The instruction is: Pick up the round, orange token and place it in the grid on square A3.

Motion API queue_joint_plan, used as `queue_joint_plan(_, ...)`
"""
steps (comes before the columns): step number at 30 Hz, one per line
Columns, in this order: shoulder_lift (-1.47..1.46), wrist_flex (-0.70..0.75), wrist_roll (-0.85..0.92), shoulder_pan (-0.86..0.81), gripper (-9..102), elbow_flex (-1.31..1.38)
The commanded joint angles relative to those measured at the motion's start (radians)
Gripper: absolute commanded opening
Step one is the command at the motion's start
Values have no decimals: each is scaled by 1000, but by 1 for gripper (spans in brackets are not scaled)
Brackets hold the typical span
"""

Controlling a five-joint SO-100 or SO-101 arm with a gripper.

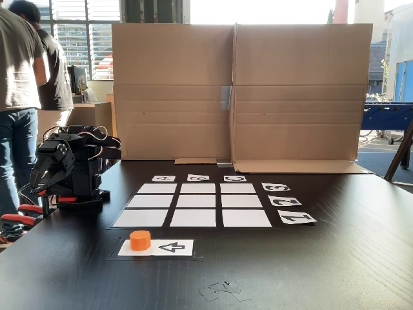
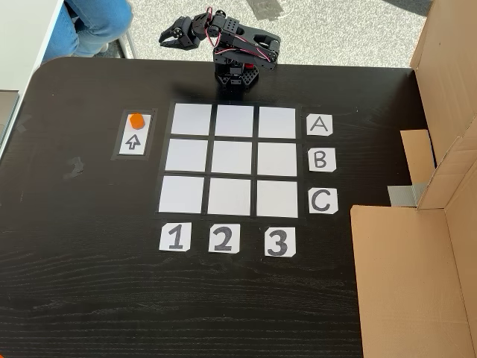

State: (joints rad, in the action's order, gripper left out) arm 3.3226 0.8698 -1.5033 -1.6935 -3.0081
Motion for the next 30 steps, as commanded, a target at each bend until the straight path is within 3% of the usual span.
queue_joint_plan(1,5,-152,-11,-52,0,-40)
queue_joint_plan(24,-5,-132,-12,-6,-1,11)
queue_joint_plan(30,-227,-58,-11,40,-1,201)
